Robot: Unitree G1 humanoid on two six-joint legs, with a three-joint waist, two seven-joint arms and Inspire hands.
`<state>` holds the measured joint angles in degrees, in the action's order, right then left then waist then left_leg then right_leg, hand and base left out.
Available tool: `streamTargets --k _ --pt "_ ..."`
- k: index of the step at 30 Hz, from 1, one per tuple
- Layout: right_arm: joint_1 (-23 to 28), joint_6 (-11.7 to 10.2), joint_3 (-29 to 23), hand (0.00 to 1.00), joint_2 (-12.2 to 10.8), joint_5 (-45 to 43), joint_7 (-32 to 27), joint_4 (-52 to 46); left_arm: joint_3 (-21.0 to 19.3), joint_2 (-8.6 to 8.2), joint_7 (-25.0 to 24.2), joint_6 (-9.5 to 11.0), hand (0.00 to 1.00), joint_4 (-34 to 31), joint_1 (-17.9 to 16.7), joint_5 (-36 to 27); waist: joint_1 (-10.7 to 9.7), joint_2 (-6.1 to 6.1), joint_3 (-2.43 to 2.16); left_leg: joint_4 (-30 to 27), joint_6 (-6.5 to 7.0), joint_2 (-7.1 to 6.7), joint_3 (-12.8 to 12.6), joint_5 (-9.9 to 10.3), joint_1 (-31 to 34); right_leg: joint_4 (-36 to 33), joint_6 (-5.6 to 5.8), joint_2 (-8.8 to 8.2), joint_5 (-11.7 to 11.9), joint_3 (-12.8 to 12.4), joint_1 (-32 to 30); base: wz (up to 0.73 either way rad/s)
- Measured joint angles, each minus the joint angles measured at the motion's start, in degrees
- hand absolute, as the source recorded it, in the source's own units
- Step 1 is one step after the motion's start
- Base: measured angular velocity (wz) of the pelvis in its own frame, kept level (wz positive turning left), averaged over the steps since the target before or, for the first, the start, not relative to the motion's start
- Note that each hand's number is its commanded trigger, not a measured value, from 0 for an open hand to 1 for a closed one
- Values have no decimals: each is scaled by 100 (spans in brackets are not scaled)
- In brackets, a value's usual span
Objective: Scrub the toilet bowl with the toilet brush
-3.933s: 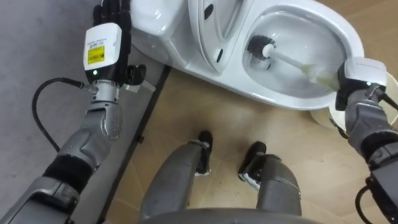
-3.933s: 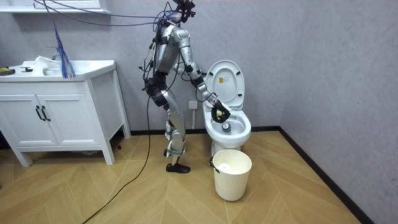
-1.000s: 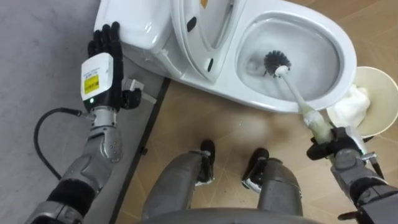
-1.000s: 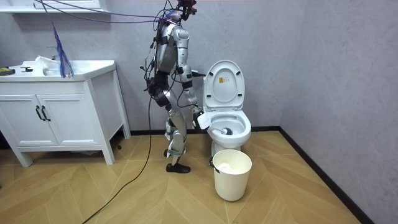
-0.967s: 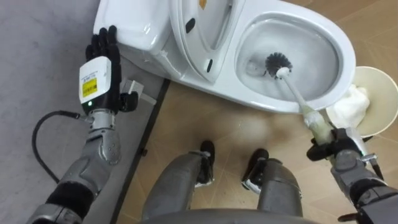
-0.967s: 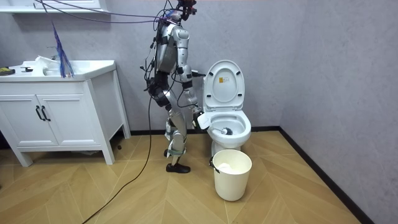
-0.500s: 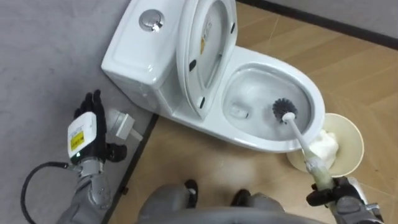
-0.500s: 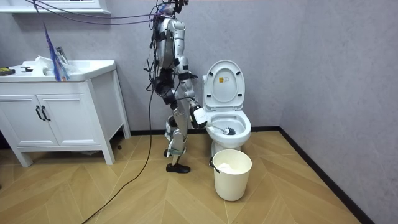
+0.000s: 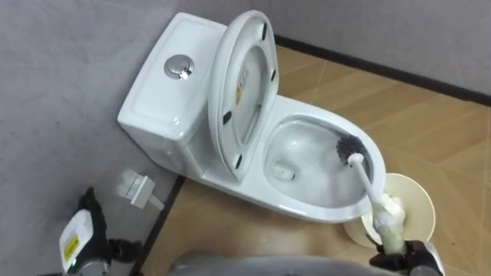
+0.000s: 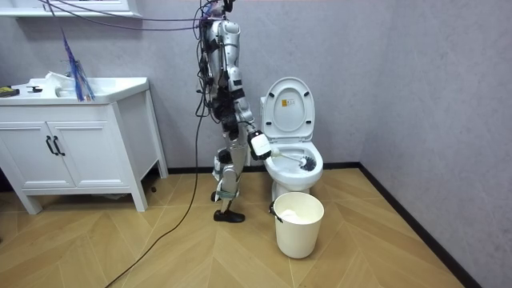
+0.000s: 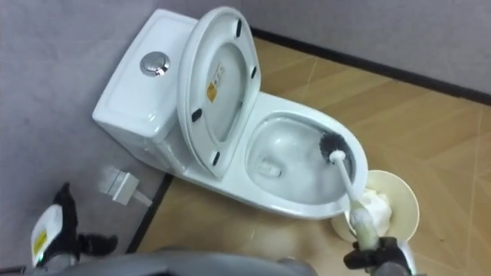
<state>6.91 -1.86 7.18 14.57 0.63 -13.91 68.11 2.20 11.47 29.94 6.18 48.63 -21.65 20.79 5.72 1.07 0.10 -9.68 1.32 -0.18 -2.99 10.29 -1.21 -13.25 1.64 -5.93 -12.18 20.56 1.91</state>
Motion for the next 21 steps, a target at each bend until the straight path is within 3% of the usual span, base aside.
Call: streamTargets --k 5,7,10,13,15,17,21 --pt "0 -14 -284 100 -25 -753 -22 -243 -322 -83 -554 -169 0 600 122 -794 -74 25 7 33 0 12 -108 0 -126 62 -1 15 1 -105 56 -10" --pt "17 -31 -359 100 -33 -1107 -77 -459 -498 -101 -689 -211 0 830 200 -1090 -72 38 26 45 -21 41 -255 14 -242 72 -6 67 4 -298 107 -31" --pt "101 -279 -476 100 -142 -1212 -272 -694 -577 -114 -804 -214 0 890 320 -1488 -115 26 43 74 -61 123 -374 90 -334 159 -44 148 53 -470 126 -28" --pt "241 -480 -545 100 -181 -1326 -367 -873 -678 -135 -862 -211 0 889 447 -1501 -183 40 50 108 -83 163 -516 106 -410 159 -72 230 83 -648 111 -31" --pt "323 -504 -706 100 -216 -1539 -495 -875 -677 -142 -939 -209 0 904 558 -1502 -282 33 47 123 -84 167 -582 106 -428 152 -75 240 85 -695 95 -19" --pt "392 -503 -858 100 -259 -1697 -606 -806 -677 -159 -970 -202 0 945 662 -1490 -321 4 6 151 -95 189 -705 113 -466 152 -84 273 101 -817 85 -33" --pt "594 -518 -1096 100 -384 -1677 -830 -788 -673 -171 -1068 -193 0 1109 825 -1495 -529 -72 1 212 -121 241 -939 129 -575 151 -109 330 147 -993 92 -30"
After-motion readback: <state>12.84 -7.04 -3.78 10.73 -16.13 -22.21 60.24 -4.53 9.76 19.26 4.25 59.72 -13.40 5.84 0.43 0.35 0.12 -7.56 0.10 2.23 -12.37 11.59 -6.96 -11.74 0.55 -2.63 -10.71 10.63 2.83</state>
